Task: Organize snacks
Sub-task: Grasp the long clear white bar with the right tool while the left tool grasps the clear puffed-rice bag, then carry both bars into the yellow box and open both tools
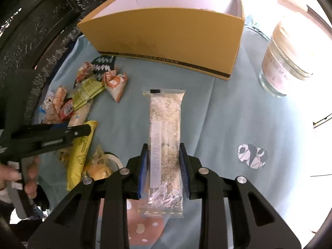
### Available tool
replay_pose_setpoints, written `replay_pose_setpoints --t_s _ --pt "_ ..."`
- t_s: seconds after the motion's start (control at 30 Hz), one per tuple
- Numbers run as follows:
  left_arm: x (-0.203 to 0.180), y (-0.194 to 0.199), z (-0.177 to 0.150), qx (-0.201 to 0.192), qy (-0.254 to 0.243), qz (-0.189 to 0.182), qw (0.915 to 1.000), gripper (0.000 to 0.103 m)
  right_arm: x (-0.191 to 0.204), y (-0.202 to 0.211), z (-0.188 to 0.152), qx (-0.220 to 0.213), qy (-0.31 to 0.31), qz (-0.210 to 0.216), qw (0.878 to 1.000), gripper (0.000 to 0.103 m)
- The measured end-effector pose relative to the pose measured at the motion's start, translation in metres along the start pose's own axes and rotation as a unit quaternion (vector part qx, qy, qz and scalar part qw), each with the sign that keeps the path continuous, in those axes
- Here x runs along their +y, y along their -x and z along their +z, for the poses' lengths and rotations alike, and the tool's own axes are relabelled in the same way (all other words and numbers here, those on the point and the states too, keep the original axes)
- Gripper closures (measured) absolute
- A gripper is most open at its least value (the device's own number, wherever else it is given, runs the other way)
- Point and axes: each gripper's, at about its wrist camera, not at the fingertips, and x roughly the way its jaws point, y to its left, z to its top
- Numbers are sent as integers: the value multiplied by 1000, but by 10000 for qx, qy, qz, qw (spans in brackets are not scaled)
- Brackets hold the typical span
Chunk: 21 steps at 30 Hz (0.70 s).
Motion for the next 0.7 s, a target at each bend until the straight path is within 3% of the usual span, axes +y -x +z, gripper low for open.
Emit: replay_pose_setpoints --t_s 0.07,0.1,0.17,0.5,0.7 --pt "4 1 0 6 38 -145 9999 63 1 5 0 -47 11 44 10000 74" --pt "6 1 0 15 46 -226 9997 76 2 7 0 -78 21 70 9999 74" --pt "12 7 -2 85 140 -492 9987 76 3 13 0 -135 25 103 9999 74" --pt "14 79 -16 -731 -155 -628 9952 76 16 29 4 -305 169 239 9991 74" --pt "1 127 -17 -1001 -389 -1004 9891 76 17 47 12 -552 118 369 9977 74"
